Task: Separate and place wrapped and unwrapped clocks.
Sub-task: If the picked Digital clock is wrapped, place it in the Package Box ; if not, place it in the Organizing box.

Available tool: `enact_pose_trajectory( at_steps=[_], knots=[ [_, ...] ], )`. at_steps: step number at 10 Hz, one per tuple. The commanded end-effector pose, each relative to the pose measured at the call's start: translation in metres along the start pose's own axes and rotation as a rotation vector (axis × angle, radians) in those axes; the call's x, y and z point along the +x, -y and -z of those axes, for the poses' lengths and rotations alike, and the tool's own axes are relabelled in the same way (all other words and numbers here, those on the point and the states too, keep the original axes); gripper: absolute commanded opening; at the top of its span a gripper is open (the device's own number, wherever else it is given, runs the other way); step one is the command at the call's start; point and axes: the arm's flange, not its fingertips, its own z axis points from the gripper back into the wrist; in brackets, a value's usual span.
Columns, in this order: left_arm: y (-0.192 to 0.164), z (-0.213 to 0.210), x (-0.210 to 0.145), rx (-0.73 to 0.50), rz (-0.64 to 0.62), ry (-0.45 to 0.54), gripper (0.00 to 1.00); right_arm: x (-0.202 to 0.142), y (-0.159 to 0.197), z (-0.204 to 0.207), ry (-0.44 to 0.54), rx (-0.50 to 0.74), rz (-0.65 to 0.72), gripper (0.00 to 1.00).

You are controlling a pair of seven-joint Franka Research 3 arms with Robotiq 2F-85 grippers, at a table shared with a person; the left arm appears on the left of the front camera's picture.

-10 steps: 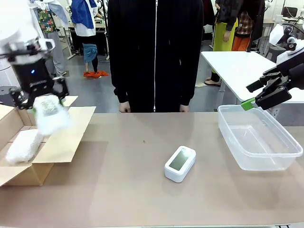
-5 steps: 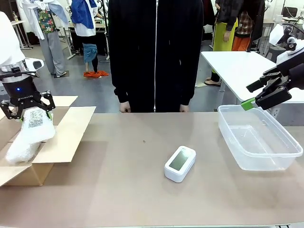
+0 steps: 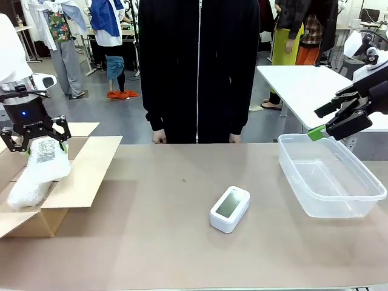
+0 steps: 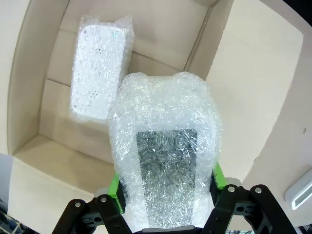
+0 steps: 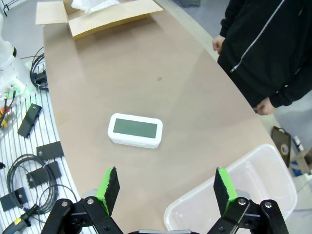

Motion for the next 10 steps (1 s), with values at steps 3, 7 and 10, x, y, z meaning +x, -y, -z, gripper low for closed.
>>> enact_pose_trajectory(
  at_steps=[3, 7, 10],
  knots=[
    [-0.014, 0.007, 0.036, 0.050, 0.039, -0.046, 0.79, -0.001, 0.002, 0.002, 0.015, 0.021, -0.002, 1.00],
    [-0.015, 0.024, 0.081, 0.063, 0.185, -0.013, 0.79, -0.001, 0.002, 0.002, 0.015, 0.021, -0.002, 1.00],
    [-0.009, 0.038, 0.111, 0.045, 0.165, -0.012, 0.79, -0.001, 0.002, 0.002, 0.015, 0.021, -0.002, 1.00]
  ],
)
